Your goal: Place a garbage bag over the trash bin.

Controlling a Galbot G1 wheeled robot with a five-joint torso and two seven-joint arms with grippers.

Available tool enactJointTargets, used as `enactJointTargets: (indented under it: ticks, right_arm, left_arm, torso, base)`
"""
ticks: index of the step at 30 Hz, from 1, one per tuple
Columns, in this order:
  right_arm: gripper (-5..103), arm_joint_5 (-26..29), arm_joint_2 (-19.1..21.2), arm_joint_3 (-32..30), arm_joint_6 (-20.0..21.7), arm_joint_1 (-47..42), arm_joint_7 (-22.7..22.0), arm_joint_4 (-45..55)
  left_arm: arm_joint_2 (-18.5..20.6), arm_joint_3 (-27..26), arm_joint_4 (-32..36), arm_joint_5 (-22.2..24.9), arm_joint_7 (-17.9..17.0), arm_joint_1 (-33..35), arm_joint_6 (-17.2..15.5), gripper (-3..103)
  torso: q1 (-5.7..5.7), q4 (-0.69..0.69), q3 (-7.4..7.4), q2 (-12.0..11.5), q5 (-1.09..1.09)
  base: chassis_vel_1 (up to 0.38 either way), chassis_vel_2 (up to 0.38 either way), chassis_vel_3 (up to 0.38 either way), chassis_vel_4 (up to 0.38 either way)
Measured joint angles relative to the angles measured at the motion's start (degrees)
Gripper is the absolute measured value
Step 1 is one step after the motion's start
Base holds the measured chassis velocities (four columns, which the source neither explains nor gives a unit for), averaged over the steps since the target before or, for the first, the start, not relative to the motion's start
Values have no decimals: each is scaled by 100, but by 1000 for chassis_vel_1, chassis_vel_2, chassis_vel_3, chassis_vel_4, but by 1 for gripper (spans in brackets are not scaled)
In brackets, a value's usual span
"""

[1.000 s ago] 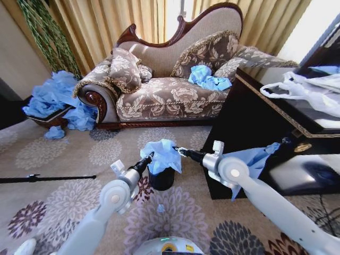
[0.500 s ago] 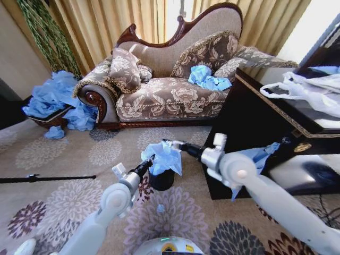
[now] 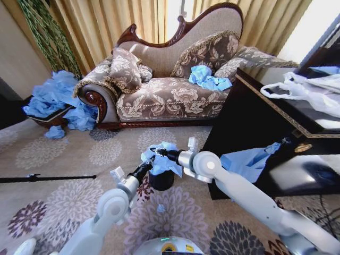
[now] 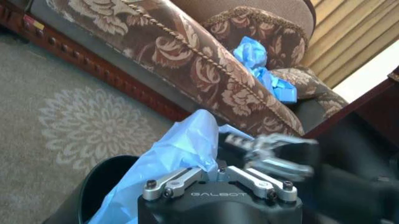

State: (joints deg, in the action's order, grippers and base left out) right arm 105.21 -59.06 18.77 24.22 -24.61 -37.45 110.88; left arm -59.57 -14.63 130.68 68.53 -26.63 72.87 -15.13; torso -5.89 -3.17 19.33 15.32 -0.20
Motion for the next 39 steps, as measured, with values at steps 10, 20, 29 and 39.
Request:
enactJointTargets:
  ticks: [10,20,29,39]
  right_arm:
    - [-2,21,248,431,183,303,1,-253]
    - [-2,194,106,1222,304,1068,-84,-851]
    - [0,171,-476,1616,335,1490,-159,-1669]
    - [0,-441,-785,1896,330,1361,60,-2232]
  left_arm:
    - [-21,-15,61,-129,150,-9,23,0]
    - [25,63,246,-351,484,37,16,0]
    - [44,74,498,-621,764,332,7,0]
    - [-60,-9,338,-694,812,247,110,0]
  torso:
    - [0,-1,0,0,0]
    - [0,1,0,0,-1]
    - [0,0,0,0,-1]
    - [0,0,-1,0,0]
  base:
    - [0,0,0,0]
    - [0,0,0,0]
    - [0,0,0,0]
    - [0,0,0,0]
